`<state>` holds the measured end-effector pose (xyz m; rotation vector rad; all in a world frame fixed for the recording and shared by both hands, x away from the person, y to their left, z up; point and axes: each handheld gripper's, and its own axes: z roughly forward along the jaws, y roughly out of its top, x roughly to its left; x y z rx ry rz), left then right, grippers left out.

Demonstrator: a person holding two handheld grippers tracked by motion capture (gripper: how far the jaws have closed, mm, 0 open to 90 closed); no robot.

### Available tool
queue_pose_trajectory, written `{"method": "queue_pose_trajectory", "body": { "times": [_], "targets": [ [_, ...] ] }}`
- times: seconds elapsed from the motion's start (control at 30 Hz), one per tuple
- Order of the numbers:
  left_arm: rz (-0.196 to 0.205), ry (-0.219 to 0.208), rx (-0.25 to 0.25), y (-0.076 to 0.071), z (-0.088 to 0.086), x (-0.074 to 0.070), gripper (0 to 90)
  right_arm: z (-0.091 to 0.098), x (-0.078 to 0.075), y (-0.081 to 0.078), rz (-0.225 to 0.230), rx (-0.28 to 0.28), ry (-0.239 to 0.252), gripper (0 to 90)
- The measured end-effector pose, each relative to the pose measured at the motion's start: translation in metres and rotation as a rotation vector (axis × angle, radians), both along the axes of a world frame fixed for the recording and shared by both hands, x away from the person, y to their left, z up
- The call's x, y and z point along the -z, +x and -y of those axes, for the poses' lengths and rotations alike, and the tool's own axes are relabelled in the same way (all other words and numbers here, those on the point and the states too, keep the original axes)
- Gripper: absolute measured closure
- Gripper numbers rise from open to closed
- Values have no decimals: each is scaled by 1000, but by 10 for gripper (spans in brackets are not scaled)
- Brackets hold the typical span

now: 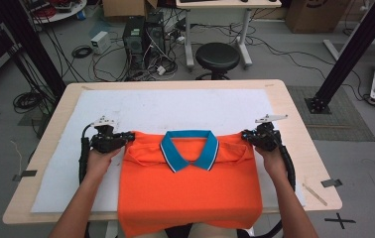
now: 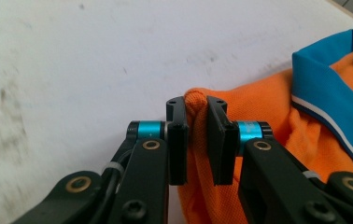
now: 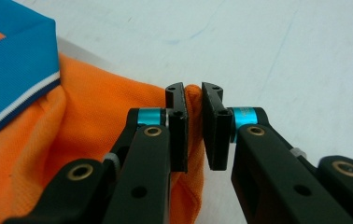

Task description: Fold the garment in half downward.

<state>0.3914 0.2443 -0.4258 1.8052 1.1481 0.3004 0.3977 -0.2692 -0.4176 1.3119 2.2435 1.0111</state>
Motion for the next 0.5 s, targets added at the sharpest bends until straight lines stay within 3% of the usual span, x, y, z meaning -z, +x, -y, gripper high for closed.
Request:
{"method": "queue_pose_trajectory", "body": {
  "times": [0.1, 0.2, 0.27, 0.4, 0.5],
  "targets": [
    [24, 8, -12, 9, 2, -3, 794, -1, -6, 11, 8, 20, -9, 824],
    [20, 41, -17, 21, 4, -4, 794, -3, -10, 22, 13, 40, -13, 824],
    [49, 47, -28, 26, 6, -3, 794, -4, -12, 28, 20, 59, -14, 824],
    [23, 54, -32, 35, 5, 4, 793, -7, -11, 38, 19, 94, -9, 823],
    [39, 61, -53, 34, 7, 10, 754, -11, -5, 41, 12, 112, -26, 822]
  ]
}}
